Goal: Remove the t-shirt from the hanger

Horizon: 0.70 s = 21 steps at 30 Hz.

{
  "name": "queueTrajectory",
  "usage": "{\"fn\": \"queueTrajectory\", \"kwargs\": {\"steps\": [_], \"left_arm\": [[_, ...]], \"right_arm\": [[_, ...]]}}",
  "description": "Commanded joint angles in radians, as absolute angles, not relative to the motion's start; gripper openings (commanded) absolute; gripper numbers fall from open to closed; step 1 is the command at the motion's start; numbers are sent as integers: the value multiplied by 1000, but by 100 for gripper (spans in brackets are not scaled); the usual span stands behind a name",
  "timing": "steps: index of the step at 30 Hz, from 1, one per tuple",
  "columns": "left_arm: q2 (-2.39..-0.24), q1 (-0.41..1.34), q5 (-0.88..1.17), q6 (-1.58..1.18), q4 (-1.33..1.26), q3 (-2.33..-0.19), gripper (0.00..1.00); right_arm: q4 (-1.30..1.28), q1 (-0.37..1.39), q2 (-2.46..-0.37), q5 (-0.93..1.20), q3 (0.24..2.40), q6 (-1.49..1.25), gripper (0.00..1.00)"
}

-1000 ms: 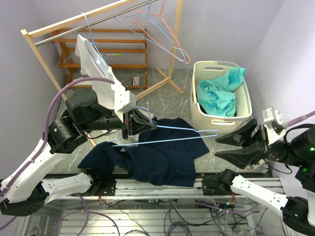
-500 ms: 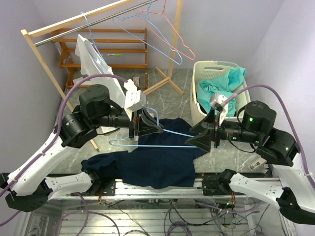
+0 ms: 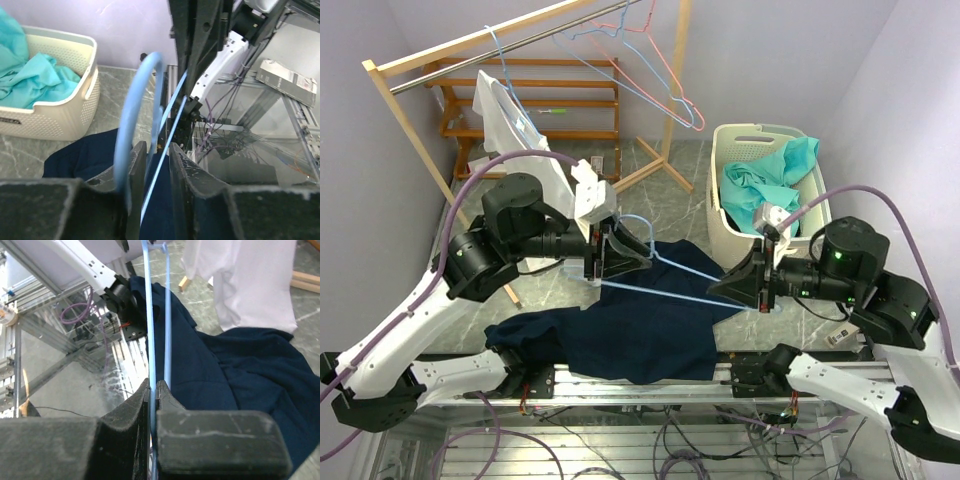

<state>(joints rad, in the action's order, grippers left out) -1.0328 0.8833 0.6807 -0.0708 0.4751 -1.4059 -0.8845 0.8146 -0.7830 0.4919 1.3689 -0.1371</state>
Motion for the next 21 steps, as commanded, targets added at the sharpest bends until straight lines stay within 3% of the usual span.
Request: {"fn": "queueTrajectory", "kwargs": {"steps": [1,5,14,21], "left_arm": [[-961,883,626,-77,462,-1392,40],[-879,883,522,-70,480,-1373,50],[-550,883,80,-87,536,-1229,45],[-315,883,-228,-173,553,-994,43]], "right_arm": [[-969,805,-715,330,1412,-156,0],[-1012,805,-670,244,1440,-174,0],[-1042,805,-632,144,1434,-196,0],[-874,805,-744,22,1366,-234,0]]}}
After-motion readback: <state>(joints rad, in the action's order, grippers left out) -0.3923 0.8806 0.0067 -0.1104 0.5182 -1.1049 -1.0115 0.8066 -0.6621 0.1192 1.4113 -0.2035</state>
